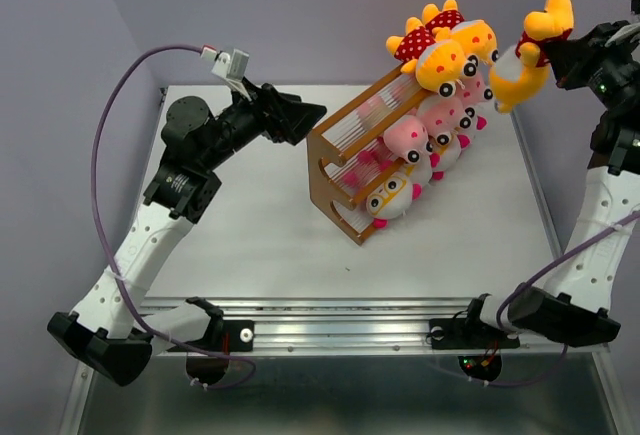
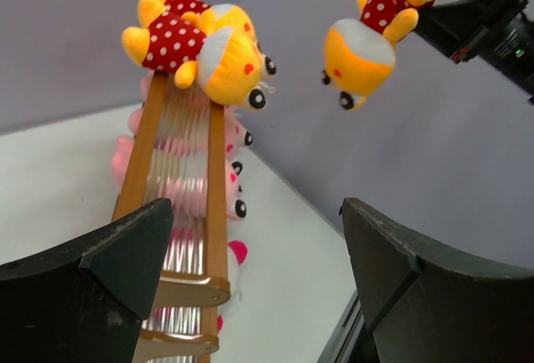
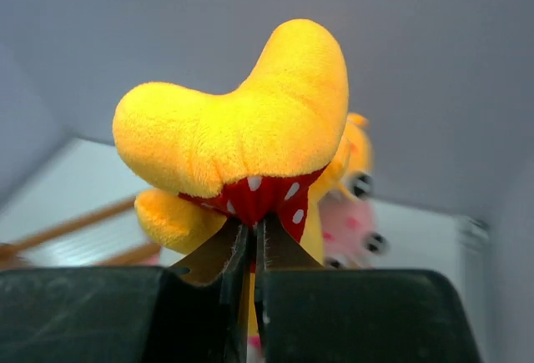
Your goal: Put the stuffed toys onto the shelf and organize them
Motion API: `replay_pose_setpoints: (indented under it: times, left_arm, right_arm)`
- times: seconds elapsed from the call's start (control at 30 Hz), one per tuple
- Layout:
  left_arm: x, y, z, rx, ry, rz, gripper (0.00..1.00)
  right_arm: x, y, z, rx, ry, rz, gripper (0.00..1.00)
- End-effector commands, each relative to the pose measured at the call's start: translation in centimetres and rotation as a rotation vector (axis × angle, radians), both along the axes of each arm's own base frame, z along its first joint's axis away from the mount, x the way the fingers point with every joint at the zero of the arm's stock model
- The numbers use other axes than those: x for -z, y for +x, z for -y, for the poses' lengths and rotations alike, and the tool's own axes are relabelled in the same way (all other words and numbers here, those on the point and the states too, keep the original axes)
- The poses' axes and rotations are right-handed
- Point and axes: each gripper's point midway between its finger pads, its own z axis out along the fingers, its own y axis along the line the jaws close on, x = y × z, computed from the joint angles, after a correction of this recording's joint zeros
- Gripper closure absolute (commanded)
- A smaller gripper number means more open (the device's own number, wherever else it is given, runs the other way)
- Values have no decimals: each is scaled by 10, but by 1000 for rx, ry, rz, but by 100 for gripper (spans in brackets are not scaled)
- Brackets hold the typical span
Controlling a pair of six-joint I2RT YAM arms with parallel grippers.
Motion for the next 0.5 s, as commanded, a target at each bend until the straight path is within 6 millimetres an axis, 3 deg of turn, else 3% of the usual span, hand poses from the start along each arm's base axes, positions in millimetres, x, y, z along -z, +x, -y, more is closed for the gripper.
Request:
replay_pose_setpoints:
  times: [0.0,0.1,0.17,0.3,0.47]
  left_arm:
    - [-54,-15,9,102,-87,97,7]
    - [-58,-13,23,150,-129,67,7]
    - [-59,-13,31,168,-139,67,7]
    - [-65,-14,55,217,-151,67,7]
    - [-76,-12,77,254,-175,73,7]
  right_arm:
    - [-77,-63,-96,-518,243,286,99]
    - [-97,-65,-123,-616,325,305,99]
    - [-97,-57,-134,-655,372,277,99]
    - [-95,-59,-179,-785,464,231,99]
    - [-84,-54,-211,-834,524,206,99]
